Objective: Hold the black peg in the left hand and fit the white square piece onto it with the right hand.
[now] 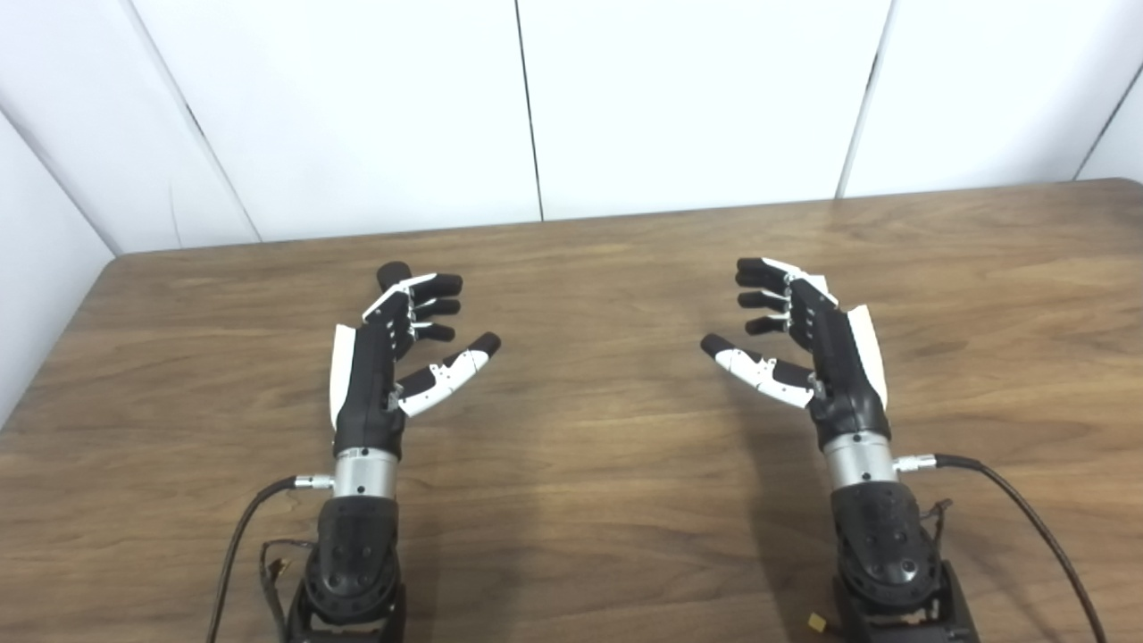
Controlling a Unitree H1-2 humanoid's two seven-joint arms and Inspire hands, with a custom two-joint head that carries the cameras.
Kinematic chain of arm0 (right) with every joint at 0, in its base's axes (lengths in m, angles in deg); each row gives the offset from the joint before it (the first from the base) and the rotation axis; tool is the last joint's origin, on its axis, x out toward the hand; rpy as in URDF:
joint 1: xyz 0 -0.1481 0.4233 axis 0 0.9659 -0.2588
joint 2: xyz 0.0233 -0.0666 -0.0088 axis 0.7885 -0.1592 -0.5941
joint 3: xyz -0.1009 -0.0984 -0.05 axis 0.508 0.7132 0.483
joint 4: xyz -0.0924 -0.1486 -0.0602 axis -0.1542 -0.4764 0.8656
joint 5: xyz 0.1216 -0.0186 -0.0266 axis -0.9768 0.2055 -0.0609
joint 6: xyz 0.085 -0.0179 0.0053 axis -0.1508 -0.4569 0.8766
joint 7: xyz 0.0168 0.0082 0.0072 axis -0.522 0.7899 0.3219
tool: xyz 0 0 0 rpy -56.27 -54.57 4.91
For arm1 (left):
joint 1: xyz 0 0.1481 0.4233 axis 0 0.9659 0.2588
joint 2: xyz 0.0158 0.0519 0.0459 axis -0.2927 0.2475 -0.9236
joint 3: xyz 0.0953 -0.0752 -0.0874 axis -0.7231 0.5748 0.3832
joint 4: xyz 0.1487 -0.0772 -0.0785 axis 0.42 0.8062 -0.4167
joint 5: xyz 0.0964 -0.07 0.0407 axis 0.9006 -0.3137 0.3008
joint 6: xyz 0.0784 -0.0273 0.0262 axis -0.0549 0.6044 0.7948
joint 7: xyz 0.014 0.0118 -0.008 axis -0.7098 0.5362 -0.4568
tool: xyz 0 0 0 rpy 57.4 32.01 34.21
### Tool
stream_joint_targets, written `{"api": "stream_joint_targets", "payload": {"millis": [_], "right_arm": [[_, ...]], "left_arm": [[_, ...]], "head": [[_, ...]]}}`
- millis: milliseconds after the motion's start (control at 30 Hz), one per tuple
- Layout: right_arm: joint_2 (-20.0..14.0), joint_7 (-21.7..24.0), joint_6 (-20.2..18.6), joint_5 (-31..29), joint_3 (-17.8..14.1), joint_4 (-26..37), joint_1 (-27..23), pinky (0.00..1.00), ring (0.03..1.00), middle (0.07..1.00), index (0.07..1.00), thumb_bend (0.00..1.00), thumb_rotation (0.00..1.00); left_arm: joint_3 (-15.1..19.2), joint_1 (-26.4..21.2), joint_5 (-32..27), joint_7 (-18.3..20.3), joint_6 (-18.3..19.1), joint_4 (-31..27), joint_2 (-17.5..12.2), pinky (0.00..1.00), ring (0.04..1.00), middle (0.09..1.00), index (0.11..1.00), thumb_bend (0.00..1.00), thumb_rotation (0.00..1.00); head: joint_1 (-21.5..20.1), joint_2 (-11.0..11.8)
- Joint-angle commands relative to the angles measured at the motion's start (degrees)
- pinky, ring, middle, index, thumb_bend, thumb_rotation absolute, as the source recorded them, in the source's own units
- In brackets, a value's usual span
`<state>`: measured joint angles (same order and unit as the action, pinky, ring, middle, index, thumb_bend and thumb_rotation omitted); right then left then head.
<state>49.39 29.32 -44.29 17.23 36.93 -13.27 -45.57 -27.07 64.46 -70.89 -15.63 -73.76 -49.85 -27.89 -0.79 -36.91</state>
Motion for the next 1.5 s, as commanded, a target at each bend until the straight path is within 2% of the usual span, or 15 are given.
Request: {"api": "stream_joint_targets", "payload": {"millis": [0, 100, 267, 367, 467, 633, 767, 1000, 1167, 1267, 1467], "right_arm": [[0.7, -0.7, 1.6, 0.2, 0.1, 1.2, -2.3, 0.5, 0.644, 0.697, 0.742, 0.7, 0.14], [0.7, -1.0, 2.0, 0.0, -0.1, 0.5, -2.5, 0.54, 0.688, 0.733, 0.742, 0.7, 0.14], [0.8, -1.0, 2.3, -1.0, -0.5, -0.2, -2.8, 0.55, 0.71, 0.761, 0.742, 0.71, 0.14], [0.3, -1.1, 3.5, -0.9, -0.4, -0.9, -2.7, 0.56, 0.718, 0.773, 0.742, 0.71, 0.13], [-0.2, -1.2, 4.8, -1.0, -0.5, -1.8, -2.7, 0.62, 0.742, 0.778, 0.742, 0.7, 0.12], [-1.2, -1.1, 5.8, -1.1, -1.0, -2.0, -2.5, 0.65, 0.746, 0.782, 0.742, 0.7, 0.12], [-1.9, -0.7, 6.3, -2.3, -1.4, -1.9, -2.6, 0.63, 0.743, 0.78, 0.741, 0.69, 0.11], [-2.2, -1.0, 6.5, -1.8, -1.3, -2.2, -2.7, 0.6, 0.719, 0.764, 0.73, 0.7, 0.09], [-2.0, -0.7, 5.5, -2.1, -1.4, -1.6, -2.5, 0.62, 0.734, 0.772, 0.734, 0.71, 0.09], [-2.0, -0.7, 5.3, -1.6, -1.3, -1.2, -2.4, 0.62, 0.726, 0.765, 0.732, 0.71, 0.09], [-2.1, -0.6, 5.2, -1.8, -1.4, -1.0, -2.4, 0.61, 0.715, 0.767, 0.735, 0.71, 0.08]], "left_arm": [[0.2, -2.3, 0.3, -0.1, -1.3, -1.0, -0.8, 0.57, 0.69, 0.72, 0.644, 0.67, 0.12], [0.4, -2.5, 0.6, -0.4, -1.4, -0.6, -0.9, 0.57, 0.69, 0.72, 0.641, 0.67, 0.11], [0.2, -2.7, 2.2, -1.1, -1.0, -0.3, -0.9, 0.58, 0.704, 0.73, 0.663, 0.68, 0.13], [-0.3, -3.0, 7.3, -3.6, -1.4, 0.3, -0.9, 0.56, 0.685, 0.718, 0.672, 0.69, 0.14], [-0.6, -3.2, 12.0, -6.6, -2.1, 1.4, -0.8, 0.55, 0.671, 0.707, 0.675, 0.71, 0.15], [-0.9, -3.4, 19.6, -11.3, 0.2, 2.1, -0.4, 0.63, 0.723, 0.728, 0.684, 0.72, 0.2], [-0.9, -3.6, 21.0, -12.1, 1.0, 1.7, -0.2, 0.69, 0.752, 0.751, 0.694, 0.7, 0.19], [-0.4, -4.0, 20.9, -12.9, 1.4, 1.2, -0.6, 0.67, 0.743, 0.745, 0.691, 0.71, 0.15], [-0.8, -4.7, 29.8, -17.7, 6.1, 1.6, -0.5, 0.66, 0.805, 0.835, 0.707, 0.73, 0.24], [-0.8, -5.3, 33.1, -20.1, 8.9, 2.3, -0.3, 0.69, 0.865, 0.895, 0.737, 0.75, 0.3], [-1.2, -7.0, 37.1, -21.1, 13.8, 4.0, -1.6, 0.77, 0.928, 0.938, 0.771, 0.78, 0.36]], "head": [[0.0, -0.1], [0.6, -0.1], [2.1, 0.6], [3.0, 1.0], [5.8, 1.7], [10.1, 2.8], [12.1, 3.1], [11.7, 2.9], [11.4, 2.7], [11.5, 2.7], [11.4, 2.5]]}}
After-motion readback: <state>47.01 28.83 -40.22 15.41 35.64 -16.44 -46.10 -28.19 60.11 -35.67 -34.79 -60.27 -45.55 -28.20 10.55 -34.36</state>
